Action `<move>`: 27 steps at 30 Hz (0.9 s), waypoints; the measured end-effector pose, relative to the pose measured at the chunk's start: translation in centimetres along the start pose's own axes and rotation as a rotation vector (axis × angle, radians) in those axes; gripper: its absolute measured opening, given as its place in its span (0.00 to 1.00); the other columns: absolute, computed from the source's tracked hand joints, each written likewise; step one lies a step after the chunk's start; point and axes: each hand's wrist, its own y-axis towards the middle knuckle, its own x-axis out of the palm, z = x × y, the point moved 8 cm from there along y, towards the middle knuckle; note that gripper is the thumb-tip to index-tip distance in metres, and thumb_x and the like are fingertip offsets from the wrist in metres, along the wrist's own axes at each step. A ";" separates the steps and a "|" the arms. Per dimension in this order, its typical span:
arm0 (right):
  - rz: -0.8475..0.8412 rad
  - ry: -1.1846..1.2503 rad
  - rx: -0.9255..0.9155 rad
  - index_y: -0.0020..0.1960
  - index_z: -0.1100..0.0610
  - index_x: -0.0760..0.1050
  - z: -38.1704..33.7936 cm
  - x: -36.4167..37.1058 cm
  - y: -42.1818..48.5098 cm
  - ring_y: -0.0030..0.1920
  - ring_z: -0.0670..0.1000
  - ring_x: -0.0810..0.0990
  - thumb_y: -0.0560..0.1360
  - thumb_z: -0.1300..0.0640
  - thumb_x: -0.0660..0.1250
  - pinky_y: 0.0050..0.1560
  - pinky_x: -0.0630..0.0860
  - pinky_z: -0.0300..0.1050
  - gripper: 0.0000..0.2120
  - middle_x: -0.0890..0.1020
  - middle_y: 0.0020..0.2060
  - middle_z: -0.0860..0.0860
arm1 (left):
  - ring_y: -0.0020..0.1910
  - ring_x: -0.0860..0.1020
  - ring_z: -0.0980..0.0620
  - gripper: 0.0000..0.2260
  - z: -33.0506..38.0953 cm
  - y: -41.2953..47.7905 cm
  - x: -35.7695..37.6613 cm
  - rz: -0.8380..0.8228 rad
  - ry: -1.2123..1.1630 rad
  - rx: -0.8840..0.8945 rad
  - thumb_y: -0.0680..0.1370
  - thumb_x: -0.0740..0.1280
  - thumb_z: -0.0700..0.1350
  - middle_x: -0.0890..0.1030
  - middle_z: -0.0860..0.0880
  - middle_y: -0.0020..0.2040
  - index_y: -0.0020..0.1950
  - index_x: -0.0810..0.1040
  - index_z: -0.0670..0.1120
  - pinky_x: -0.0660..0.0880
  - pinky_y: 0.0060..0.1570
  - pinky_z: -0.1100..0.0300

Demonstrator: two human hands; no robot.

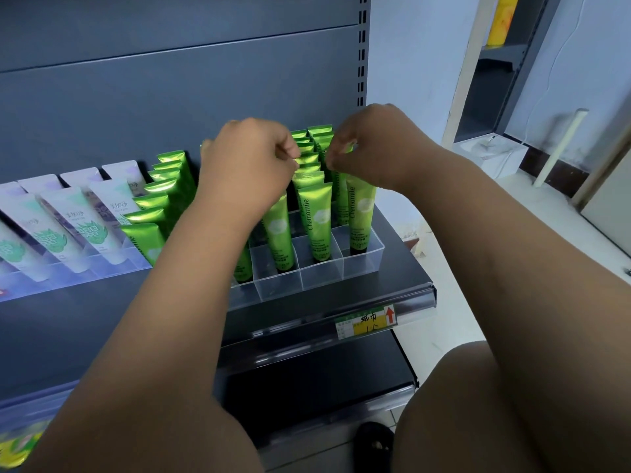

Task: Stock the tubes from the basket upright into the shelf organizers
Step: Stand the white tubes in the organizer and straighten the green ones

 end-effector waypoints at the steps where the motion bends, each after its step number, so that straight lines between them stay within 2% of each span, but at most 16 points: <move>1: -0.003 -0.005 0.002 0.48 0.50 0.87 0.1 0.0 0.1 0.48 0.47 0.82 0.75 0.53 0.72 0.55 0.78 0.47 0.06 0.86 0.47 0.46 | 0.53 0.79 0.47 0.03 0.2 0.4 0.1 -0.012 0.015 0.003 0.75 0.72 0.47 0.84 0.57 0.45 0.44 0.83 0.56 0.73 0.61 0.43; 6: -0.034 -0.006 0.008 0.46 0.49 0.87 0.3 0.9 0.8 0.49 0.48 0.81 0.73 0.50 0.73 0.55 0.79 0.49 0.05 0.86 0.45 0.47 | 0.53 0.80 0.49 0.06 -0.3 1.6 1.7 -0.129 0.028 -0.054 0.71 0.76 0.47 0.84 0.58 0.43 0.39 0.82 0.57 0.75 0.61 0.44; 10: -0.068 -0.042 -0.004 0.45 0.49 0.87 0.1 1.5 1.2 0.51 0.50 0.82 0.73 0.50 0.74 0.58 0.78 0.50 0.04 0.86 0.45 0.47 | 0.52 0.82 0.47 0.10 -1.0 2.0 2.6 -0.214 -0.026 -0.117 0.67 0.79 0.47 0.83 0.59 0.39 0.34 0.81 0.60 0.77 0.59 0.42; 14: -0.076 -0.055 0.002 0.43 0.48 0.87 0.1 1.8 1.4 0.49 0.49 0.81 0.70 0.52 0.75 0.56 0.79 0.50 0.03 0.86 0.43 0.47 | 0.50 0.82 0.47 0.07 -1.1 2.5 3.2 -0.254 0.010 -0.148 0.67 0.81 0.48 0.83 0.57 0.40 0.36 0.83 0.56 0.77 0.60 0.42; 19: -0.091 -0.082 -0.022 0.44 0.49 0.87 -0.4 2.2 1.7 0.48 0.50 0.81 0.70 0.53 0.75 0.53 0.79 0.50 0.03 0.85 0.43 0.47 | 0.48 0.82 0.47 0.05 -1.2 2.8 3.6 -0.275 0.086 -0.156 0.69 0.79 0.46 0.83 0.55 0.40 0.38 0.85 0.55 0.78 0.59 0.43; 25: -0.084 -0.139 -0.041 0.44 0.51 0.87 -0.2 2.5 2.1 0.51 0.54 0.81 0.71 0.54 0.73 0.53 0.79 0.53 0.05 0.85 0.45 0.51 | 0.51 0.80 0.48 0.04 -0.6 2.9 3.6 -0.208 0.177 -0.107 0.72 0.74 0.46 0.83 0.55 0.43 0.40 0.85 0.56 0.73 0.62 0.44; 27: -0.082 -0.129 -0.044 0.44 0.51 0.87 -0.1 2.4 2.1 0.51 0.54 0.81 0.71 0.54 0.73 0.53 0.79 0.54 0.05 0.85 0.45 0.50 | 0.51 0.80 0.48 0.05 -0.6 2.9 3.8 -0.204 0.161 -0.099 0.72 0.74 0.45 0.82 0.55 0.43 0.39 0.84 0.56 0.74 0.61 0.43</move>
